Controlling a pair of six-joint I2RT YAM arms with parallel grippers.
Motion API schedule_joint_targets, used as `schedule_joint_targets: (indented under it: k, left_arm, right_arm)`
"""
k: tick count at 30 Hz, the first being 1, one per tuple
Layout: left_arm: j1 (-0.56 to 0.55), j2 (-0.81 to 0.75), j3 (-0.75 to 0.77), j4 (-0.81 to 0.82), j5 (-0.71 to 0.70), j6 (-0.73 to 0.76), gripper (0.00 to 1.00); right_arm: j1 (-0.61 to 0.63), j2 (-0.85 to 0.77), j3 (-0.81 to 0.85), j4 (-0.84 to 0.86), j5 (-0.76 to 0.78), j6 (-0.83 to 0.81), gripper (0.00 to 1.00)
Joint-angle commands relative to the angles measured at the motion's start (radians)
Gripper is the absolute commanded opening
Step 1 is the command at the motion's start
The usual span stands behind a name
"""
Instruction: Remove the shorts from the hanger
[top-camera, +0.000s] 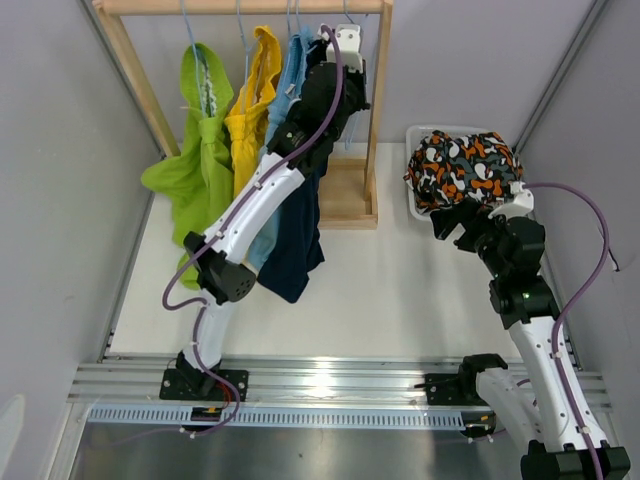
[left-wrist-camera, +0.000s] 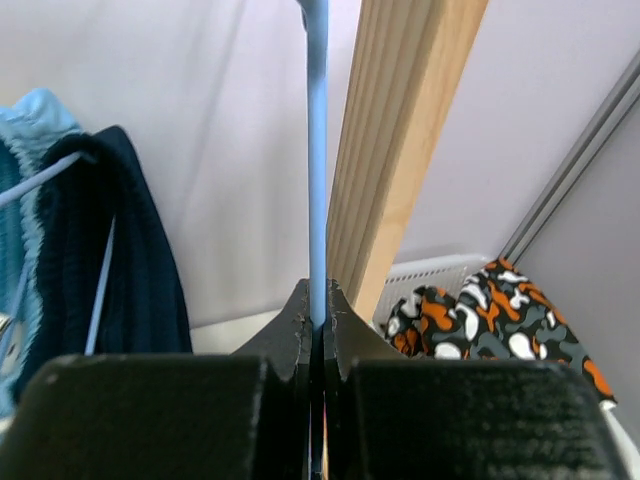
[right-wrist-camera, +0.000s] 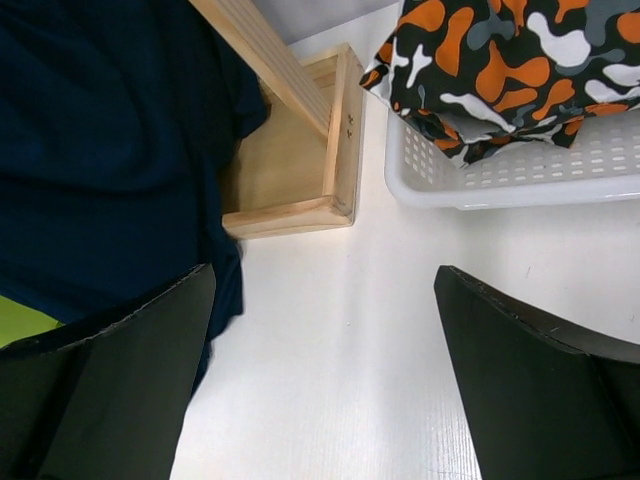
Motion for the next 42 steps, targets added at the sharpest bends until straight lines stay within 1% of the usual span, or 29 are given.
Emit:
schedule_joint_targets:
  k: [1,6,11,17,20,22,23,24,26,27,28,29,30,31,32,33,36,37,40,42]
  left_arm:
    - [0.033,0.042,0.06,0.138,0.068,-0.028,0.0]
    - [0.088,0.104,0.084,0.221,0.134,-0.104,0.01]
    - [0.122,0.145,0.09,0.264,0.171,-0.157,0.03]
    - [0.125,0.165,0.086,0.241,0.206,-0.152,0.05]
    - [0.124,0.153,0.078,0.207,0.221,-0.146,0.08]
    - [0.122,0.134,0.061,0.192,0.238,-0.138,0.11]
    - [0.115,0.121,0.038,0.172,0.24,-0.125,0.15]
    - [0.11,0.084,0.009,0.16,0.249,-0.119,0.28]
    - [0.093,0.035,-0.029,0.14,0.258,-0.099,0.44]
    - [0.087,-0.031,-0.102,0.119,0.266,-0.096,0.61]
    - [0.079,-0.068,-0.132,0.108,0.264,-0.094,0.72]
    - [0.067,-0.108,-0.159,0.099,0.26,-0.094,0.82]
    - [0.061,-0.149,-0.246,0.085,0.258,-0.095,0.91]
    - [0.052,-0.233,-0.274,0.074,0.258,-0.103,0.96]
    - [0.049,-0.273,-0.316,0.06,0.263,-0.105,0.99]
    - [0.046,-0.348,-0.345,0.022,0.263,-0.108,0.99]
    - [0.042,-0.461,-0.417,-0.042,0.266,-0.114,0.99]
    - [0.044,-0.526,-0.436,-0.053,0.243,-0.108,0.99]
    - [0.046,-0.618,-0.471,-0.093,0.193,-0.077,0.99]
    - [0.052,-0.643,-0.48,-0.109,0.172,-0.062,0.99]
  right_arm:
    - [0.007,-0.007,-0.009,0.03,-0.028,-0.007,1.0]
    - [0.02,-0.007,-0.024,0.049,-0.053,0.014,1.0]
    - [0.062,-0.01,-0.044,0.053,-0.027,0.017,0.99]
    - [0.114,0.003,-0.064,0.067,0.01,0.03,0.99]
    - [0.152,0.012,-0.064,0.072,0.038,0.036,0.99]
    - [0.172,0.015,-0.062,0.073,0.052,0.037,1.0]
    - [0.192,0.018,-0.062,0.072,0.061,0.037,1.0]
    - [0.203,0.018,-0.061,0.07,0.079,0.04,0.99]
    - [0.221,0.018,-0.056,0.061,0.096,0.04,0.99]
    - [0.235,0.015,-0.055,0.055,0.114,0.043,0.99]
    - [0.241,0.012,-0.053,0.046,0.121,0.042,0.99]
    - [0.247,0.007,-0.05,0.043,0.125,0.042,0.99]
    - [0.255,-0.002,-0.049,0.035,0.125,0.045,1.0]
    - [0.257,-0.01,-0.046,0.023,0.125,0.045,0.99]
    - [0.26,-0.014,-0.042,0.018,0.125,0.045,1.0]
    - [0.261,-0.028,-0.041,0.012,0.153,0.045,0.99]
    - [0.266,-0.054,-0.038,-0.009,0.158,0.047,0.99]
    - [0.267,-0.06,-0.038,-0.011,0.161,0.051,1.0]
    - [0.27,-0.074,-0.038,-0.025,0.161,0.059,0.99]
    - [0.273,-0.08,-0.039,-0.029,0.159,0.065,0.99]
